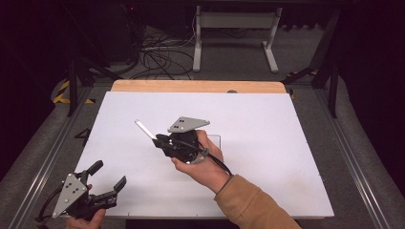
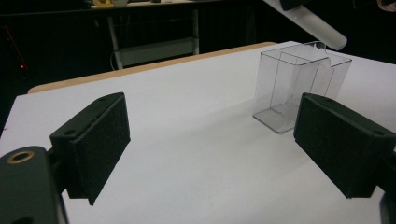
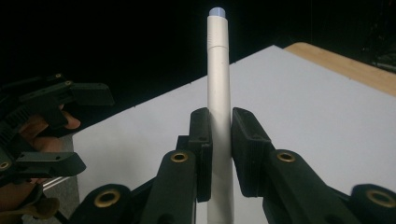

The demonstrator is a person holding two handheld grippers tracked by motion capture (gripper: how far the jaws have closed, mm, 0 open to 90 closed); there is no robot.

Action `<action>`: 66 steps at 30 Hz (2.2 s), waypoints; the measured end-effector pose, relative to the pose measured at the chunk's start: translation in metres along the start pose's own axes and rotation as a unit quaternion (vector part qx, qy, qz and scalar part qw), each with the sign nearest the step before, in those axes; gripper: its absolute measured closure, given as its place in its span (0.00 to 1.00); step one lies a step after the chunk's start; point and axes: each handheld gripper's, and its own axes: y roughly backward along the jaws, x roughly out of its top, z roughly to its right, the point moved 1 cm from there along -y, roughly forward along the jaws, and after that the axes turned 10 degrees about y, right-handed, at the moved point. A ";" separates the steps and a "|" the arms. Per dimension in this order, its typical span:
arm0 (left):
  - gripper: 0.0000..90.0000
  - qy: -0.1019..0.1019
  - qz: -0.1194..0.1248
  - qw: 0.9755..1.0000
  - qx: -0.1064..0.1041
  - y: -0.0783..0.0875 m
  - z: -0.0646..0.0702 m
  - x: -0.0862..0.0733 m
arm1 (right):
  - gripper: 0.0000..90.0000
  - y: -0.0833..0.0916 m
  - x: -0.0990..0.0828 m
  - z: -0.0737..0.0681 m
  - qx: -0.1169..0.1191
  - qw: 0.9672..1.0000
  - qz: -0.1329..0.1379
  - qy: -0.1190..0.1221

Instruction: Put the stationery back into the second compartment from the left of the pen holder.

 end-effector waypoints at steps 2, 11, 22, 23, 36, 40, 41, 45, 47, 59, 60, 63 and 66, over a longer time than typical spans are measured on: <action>0.13 0.000 0.002 1.000 0.000 0.000 0.000 0.000 | 0.88 0.005 -0.001 0.003 -0.004 1.000 0.010 0.005; 0.13 -0.002 -0.003 1.000 0.000 0.000 0.000 0.000 | 0.88 0.026 -0.008 0.019 0.008 0.999 0.047 0.012; 0.13 -0.001 0.000 1.000 0.002 0.000 0.001 0.000 | 0.88 0.043 -0.021 0.036 0.017 0.994 0.102 0.036; 0.13 0.000 0.001 1.000 0.003 0.000 0.001 0.000 | 0.88 0.044 -0.022 0.038 0.014 0.994 0.102 0.035; 0.13 0.000 0.001 1.000 0.003 0.000 0.001 0.000 | 0.88 0.051 -0.047 0.061 -0.004 0.989 0.142 0.033; 0.13 0.000 0.001 1.000 0.003 0.000 0.001 0.000 | 0.88 0.051 -0.054 0.065 -0.013 0.989 0.142 0.029; 0.13 0.000 0.001 1.000 0.003 0.000 0.001 0.000 | 0.88 0.050 -0.055 0.066 -0.016 0.990 0.140 0.026; 0.13 0.000 0.001 1.000 0.003 0.000 0.001 0.000 | 0.88 0.048 -0.058 0.067 -0.024 0.990 0.138 0.028; 0.13 0.000 0.001 1.000 0.003 0.000 0.001 0.000 | 0.88 0.047 -0.060 0.068 -0.028 0.990 0.137 0.031; 0.13 -0.002 -0.002 1.000 0.003 0.000 0.001 0.000 | 0.88 0.039 -0.080 0.071 -0.037 0.992 0.119 0.021; 0.13 -0.002 -0.002 1.000 0.003 0.000 0.001 0.000 | 0.88 0.038 -0.081 0.071 -0.037 0.992 0.120 0.021; 0.13 -0.002 -0.003 1.000 0.002 0.000 0.001 0.000 | 0.88 0.035 -0.086 0.071 -0.040 0.992 0.117 0.018; 0.13 -0.002 -0.002 1.000 0.002 0.000 0.001 0.000 | 0.88 0.033 -0.091 0.071 -0.043 0.992 0.116 0.014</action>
